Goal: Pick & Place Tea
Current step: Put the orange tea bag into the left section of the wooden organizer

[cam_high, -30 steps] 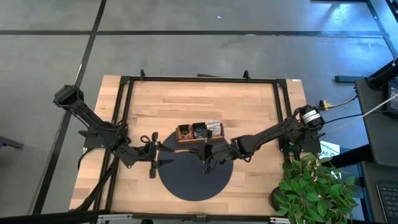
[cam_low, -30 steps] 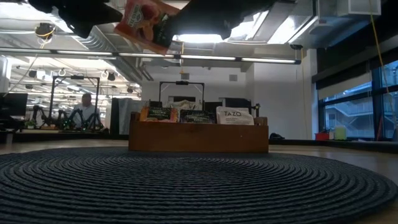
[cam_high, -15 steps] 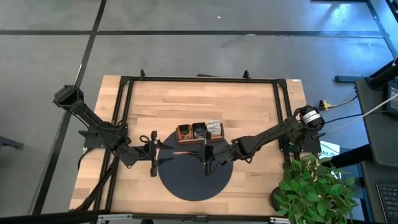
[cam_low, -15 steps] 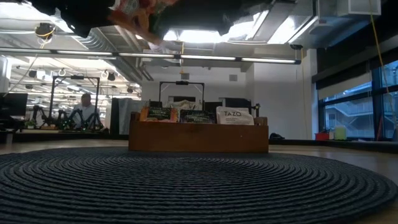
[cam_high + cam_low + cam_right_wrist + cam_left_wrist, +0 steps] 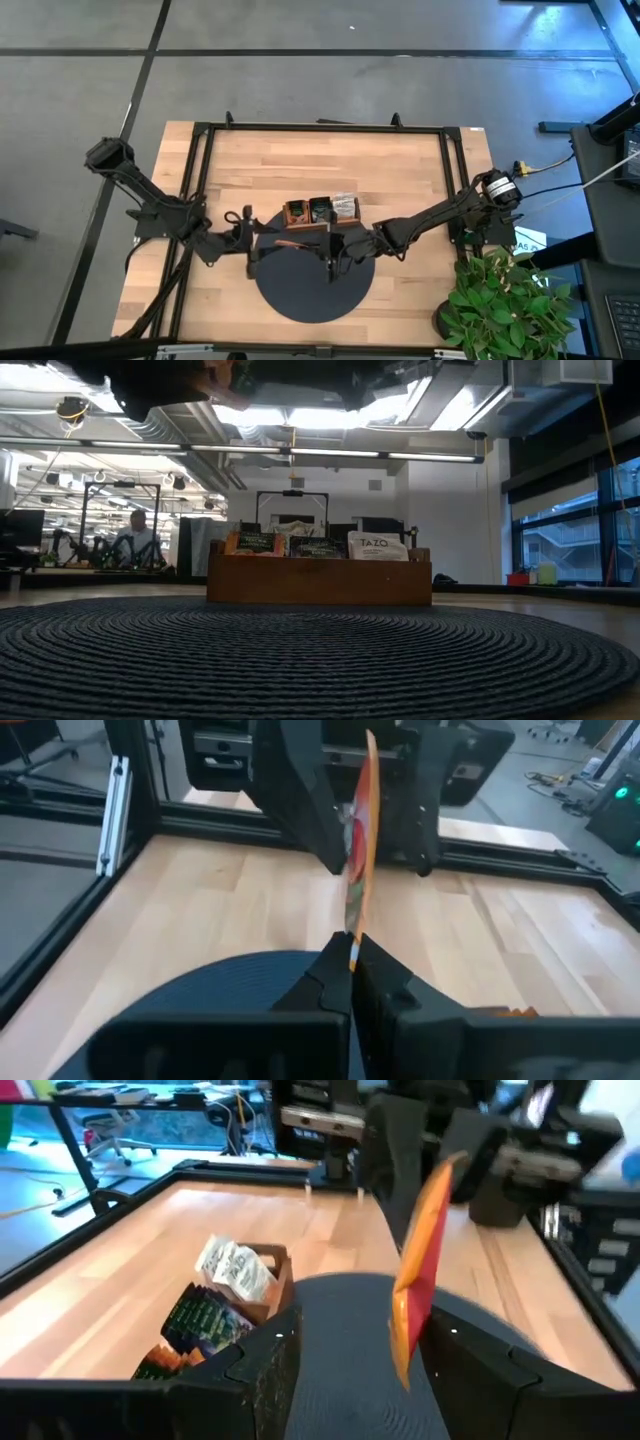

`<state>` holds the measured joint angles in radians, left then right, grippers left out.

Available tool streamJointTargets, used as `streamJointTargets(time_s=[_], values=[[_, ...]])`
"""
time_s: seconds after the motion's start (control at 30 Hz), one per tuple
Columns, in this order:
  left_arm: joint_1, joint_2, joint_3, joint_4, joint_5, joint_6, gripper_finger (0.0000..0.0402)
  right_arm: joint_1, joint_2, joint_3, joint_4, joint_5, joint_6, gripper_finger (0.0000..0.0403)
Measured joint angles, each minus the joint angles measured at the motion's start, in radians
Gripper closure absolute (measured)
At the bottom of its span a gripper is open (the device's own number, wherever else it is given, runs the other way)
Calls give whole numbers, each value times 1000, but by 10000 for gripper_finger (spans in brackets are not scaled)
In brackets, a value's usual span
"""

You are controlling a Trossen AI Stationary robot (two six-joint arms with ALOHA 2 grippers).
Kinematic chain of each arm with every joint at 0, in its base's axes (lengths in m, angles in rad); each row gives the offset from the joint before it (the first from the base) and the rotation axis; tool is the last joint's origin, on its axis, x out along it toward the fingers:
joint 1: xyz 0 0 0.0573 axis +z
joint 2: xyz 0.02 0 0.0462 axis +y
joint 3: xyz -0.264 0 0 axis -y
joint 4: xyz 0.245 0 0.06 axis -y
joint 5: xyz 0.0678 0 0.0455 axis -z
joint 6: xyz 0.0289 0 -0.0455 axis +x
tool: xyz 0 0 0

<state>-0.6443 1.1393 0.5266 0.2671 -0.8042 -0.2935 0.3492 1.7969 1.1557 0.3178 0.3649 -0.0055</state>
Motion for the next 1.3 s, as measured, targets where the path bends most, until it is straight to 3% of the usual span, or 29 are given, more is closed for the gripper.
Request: streamJointTargets(time_s=[0.4, 0.7, 1.3], values=[[60, 0, 0, 21, 147, -17, 208, 0, 0, 0, -15, 7, -2, 398], [60, 0, 0, 21, 150, -14, 214, -5, 0, 0, -45, 8, 2, 398], [59, 0, 0, 20, 149, 35, 353, -9, 0, 0, -58, 8, 1, 398]])
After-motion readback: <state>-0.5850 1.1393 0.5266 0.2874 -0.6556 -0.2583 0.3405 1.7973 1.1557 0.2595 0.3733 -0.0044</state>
